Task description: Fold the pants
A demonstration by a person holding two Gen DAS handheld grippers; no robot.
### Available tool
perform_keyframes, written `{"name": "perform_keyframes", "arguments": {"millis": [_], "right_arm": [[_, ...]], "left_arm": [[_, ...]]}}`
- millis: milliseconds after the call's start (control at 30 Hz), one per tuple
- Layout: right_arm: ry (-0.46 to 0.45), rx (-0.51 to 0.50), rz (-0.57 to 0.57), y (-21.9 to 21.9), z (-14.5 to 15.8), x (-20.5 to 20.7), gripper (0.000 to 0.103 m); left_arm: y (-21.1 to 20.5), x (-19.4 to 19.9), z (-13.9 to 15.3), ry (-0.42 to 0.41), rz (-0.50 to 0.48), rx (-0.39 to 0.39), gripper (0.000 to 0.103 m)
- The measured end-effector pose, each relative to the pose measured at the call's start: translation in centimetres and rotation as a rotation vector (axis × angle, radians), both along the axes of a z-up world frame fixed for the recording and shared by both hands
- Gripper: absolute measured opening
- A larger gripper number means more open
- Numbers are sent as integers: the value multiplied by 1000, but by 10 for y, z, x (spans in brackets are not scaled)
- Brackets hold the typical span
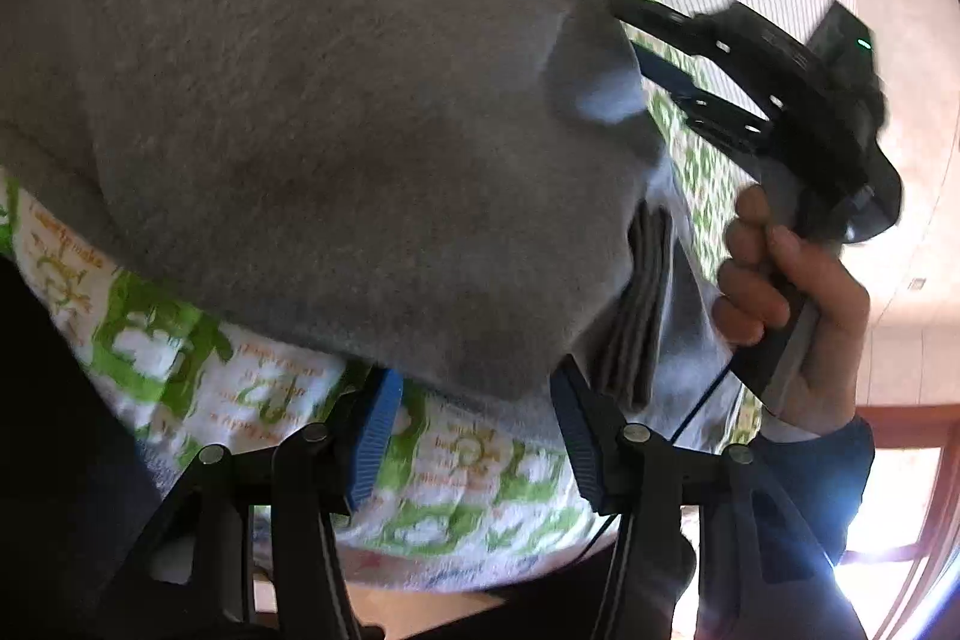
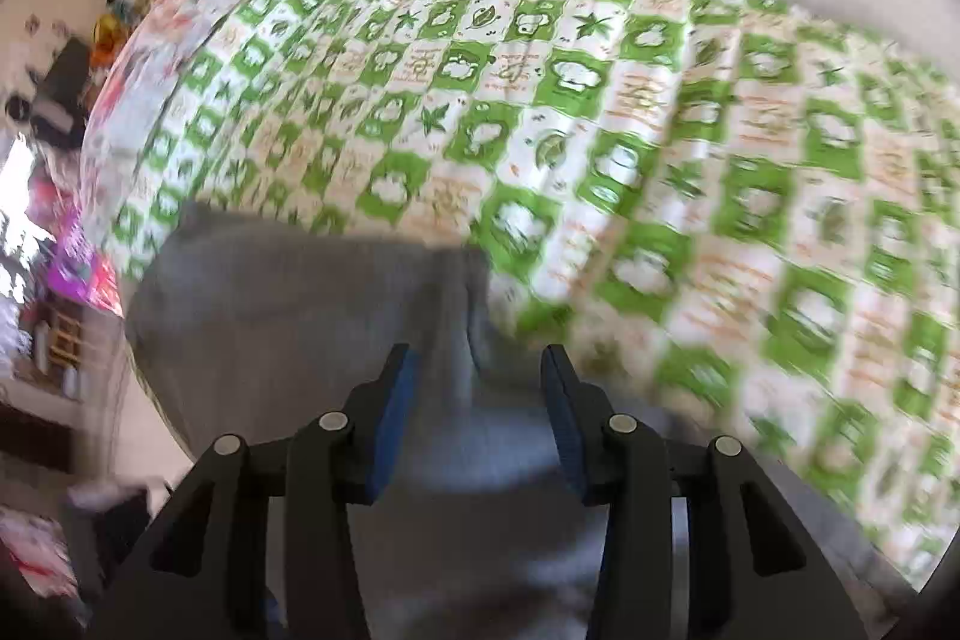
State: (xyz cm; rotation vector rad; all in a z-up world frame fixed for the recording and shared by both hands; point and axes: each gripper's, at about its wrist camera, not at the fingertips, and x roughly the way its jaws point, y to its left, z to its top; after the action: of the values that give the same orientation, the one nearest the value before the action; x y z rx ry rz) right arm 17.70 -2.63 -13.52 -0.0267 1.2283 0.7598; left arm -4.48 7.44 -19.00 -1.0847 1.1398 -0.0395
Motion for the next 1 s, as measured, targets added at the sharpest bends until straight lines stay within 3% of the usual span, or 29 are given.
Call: {"name": "perform_keyframes", "arguments": {"millis": [67, 100, 133, 200, 233, 300, 400, 533, 667, 733, 867, 1000], "right_arm": [[59, 13, -22, 10, -16, 14, 45], [98, 33, -27, 13, -24, 18, 45], [121, 53, -28, 15, -29, 19, 45], [99, 55, -22, 20, -31, 16, 13], [71, 47, -11, 23, -27, 12, 13], [-2, 49, 1, 25, -10, 6, 12], [-54, 55, -4, 22, 0, 8, 11], [24, -14, -13, 31, -37, 21, 13], [52, -10, -66, 23, -34, 25, 37], [27, -13, -72, 19, -25, 24, 39], [-24, 14, -77, 12, 3, 20, 40], [-29, 39, -40, 25, 18, 16, 41]], "left_arm": [[0, 5, -4, -5, 9, 2, 35], [-1, 7, -5, -12, 3, 5, 18], [-2, 8, -6, -22, -9, -7, 13], [-4, 5, 0, -44, -17, 1, 7], [-5, 2, 5, -57, -28, 16, 5], [-5, -2, 15, -82, -48, 37, 4], [-9, -3, 5, -56, -76, 54, 4], [-14, -2, -9, -26, -75, 36, 4], [-17, 2, -2, -23, -115, 53, 5], [-13, -2, 5, -35, -118, 49, 5], [2, -11, 28, -81, -83, 69, 5], [34, -31, 37, -112, 8, 78, 13]]}}
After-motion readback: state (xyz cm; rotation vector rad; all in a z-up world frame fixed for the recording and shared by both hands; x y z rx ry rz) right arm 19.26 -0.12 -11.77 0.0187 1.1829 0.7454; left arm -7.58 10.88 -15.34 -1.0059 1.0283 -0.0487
